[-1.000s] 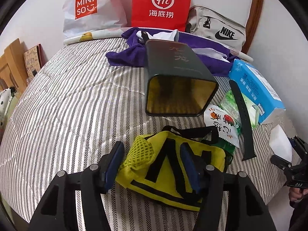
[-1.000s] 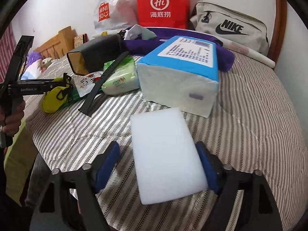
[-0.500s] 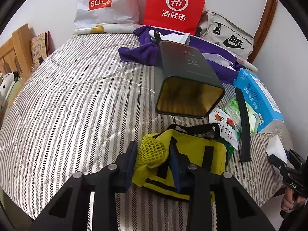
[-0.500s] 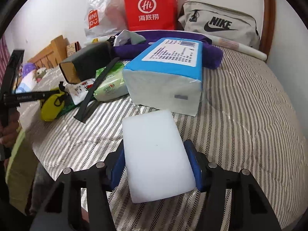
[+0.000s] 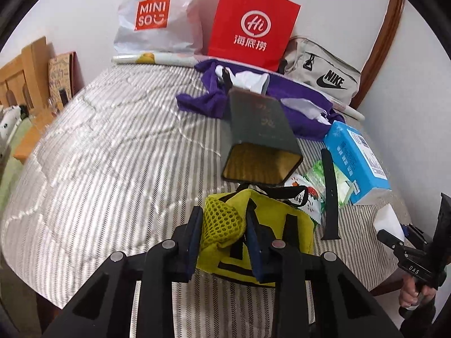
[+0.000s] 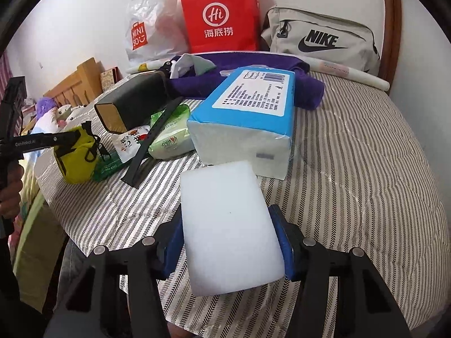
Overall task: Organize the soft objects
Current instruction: 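Carry the foam block and yellow mesh pouch toward the purple towel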
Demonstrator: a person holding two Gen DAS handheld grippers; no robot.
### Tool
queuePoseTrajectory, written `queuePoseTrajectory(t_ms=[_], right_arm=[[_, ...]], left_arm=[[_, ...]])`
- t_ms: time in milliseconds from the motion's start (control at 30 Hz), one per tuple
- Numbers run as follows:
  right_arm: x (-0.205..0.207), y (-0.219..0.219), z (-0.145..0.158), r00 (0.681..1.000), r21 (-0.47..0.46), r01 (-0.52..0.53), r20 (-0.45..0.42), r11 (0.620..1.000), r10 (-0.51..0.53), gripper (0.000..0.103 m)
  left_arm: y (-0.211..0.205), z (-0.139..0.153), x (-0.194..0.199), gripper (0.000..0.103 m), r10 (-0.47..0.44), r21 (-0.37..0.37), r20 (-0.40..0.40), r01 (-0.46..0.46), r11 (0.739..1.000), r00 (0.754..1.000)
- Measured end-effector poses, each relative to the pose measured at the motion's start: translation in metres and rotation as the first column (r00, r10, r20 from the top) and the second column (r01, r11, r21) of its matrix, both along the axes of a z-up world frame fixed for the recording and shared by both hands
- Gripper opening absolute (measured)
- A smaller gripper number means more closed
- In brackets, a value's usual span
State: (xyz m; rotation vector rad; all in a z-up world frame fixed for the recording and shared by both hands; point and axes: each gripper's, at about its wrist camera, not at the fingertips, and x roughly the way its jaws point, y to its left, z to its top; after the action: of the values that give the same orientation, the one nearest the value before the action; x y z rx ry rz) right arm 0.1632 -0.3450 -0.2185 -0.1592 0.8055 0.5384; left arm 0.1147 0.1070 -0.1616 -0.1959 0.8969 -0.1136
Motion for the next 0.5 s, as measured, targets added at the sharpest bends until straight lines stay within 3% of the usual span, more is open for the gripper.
queuePoseTrajectory(t_ms=[500], right_arm=[[-0.001,0.002,0.025,0.999,0.0,-0.005,0.047,1.0,0.005,0.056]], left_arm=[[-0.008,0.035,0.002,0.028,-0.04,0.007,0.055,0.04,0.999,0.998]])
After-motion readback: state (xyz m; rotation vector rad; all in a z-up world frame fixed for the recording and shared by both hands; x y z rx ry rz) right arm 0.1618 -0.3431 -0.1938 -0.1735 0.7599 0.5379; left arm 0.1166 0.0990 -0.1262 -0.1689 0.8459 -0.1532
